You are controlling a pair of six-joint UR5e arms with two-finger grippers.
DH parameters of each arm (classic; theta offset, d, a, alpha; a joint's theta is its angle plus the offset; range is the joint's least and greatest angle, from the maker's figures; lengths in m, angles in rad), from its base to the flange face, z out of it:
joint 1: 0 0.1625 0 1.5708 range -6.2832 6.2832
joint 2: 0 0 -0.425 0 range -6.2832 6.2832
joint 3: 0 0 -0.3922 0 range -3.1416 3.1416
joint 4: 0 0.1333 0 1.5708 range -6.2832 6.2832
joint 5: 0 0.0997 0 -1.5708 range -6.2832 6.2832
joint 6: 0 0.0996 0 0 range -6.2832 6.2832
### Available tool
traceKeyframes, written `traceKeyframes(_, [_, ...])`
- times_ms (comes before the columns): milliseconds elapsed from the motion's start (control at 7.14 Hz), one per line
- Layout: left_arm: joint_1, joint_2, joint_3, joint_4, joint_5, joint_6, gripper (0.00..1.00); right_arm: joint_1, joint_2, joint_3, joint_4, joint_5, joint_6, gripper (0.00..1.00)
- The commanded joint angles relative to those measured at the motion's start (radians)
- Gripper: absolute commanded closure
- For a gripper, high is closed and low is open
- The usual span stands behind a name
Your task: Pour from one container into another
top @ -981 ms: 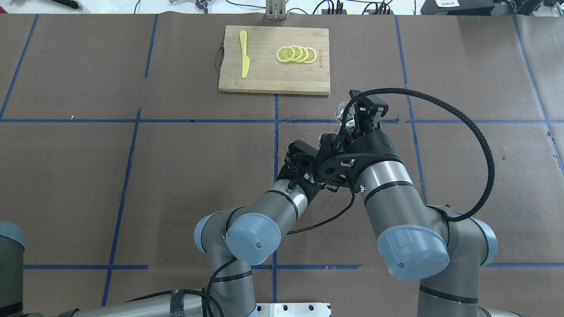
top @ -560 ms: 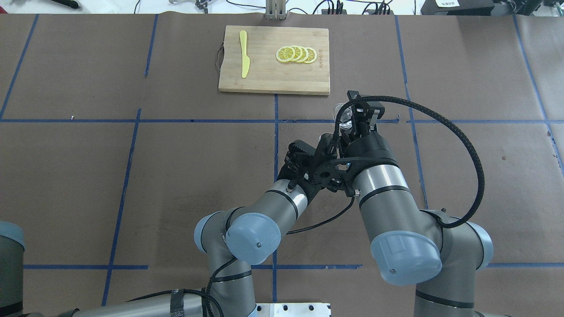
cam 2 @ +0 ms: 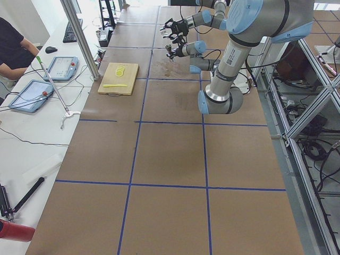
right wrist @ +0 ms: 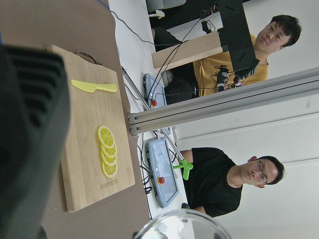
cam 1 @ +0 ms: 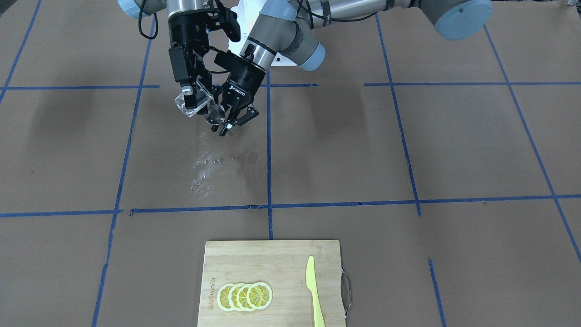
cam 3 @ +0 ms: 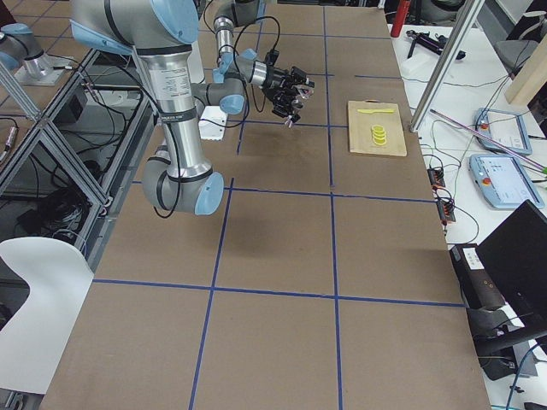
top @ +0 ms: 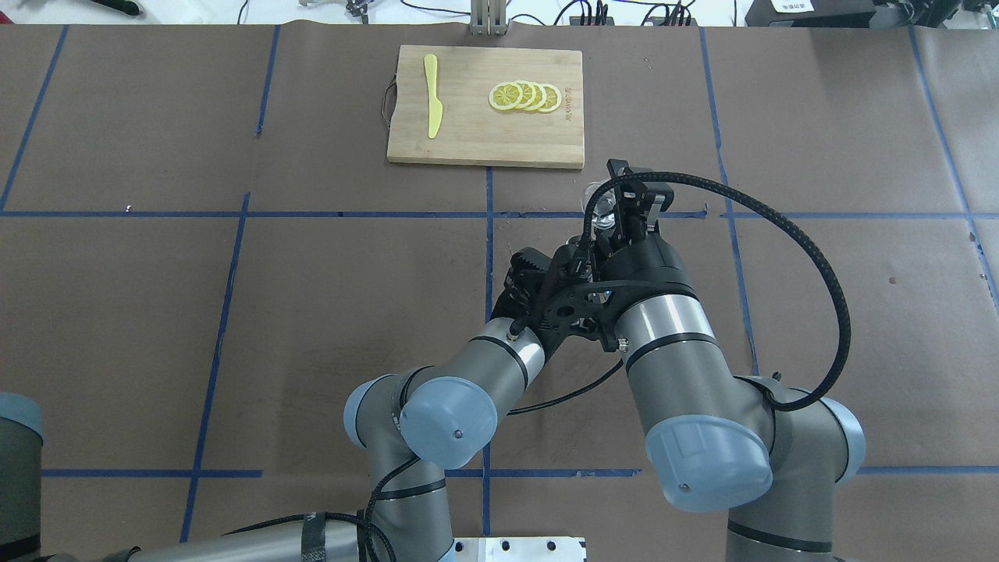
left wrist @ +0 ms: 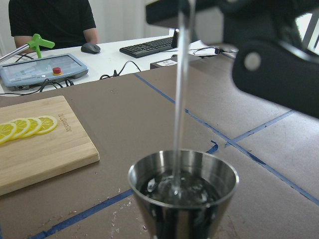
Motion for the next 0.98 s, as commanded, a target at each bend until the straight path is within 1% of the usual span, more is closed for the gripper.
traceKeyframes(0, [-0.002,0.0,-0.003,-0.002,-0.002,0.0,1.0,-0.001,0.002,0.004,0.005,0.0,0.012,1.0])
traceKeyframes(280, [-0.017,0.0,-0.018,-0.002,-0.029,0.0,1.0,0.004,-0.004,0.004,0.005,0.0,0.019,1.0])
traceKeyframes(560, [-0.023,0.003,-0.021,-0.002,-0.037,0.0,1.0,0.007,-0.013,0.003,0.004,0.0,0.107,1.0])
traceKeyframes(841, [-0.031,0.005,-0.023,-0.002,-0.046,0.002,1.0,0.008,-0.013,0.003,0.021,0.0,0.153,1.0])
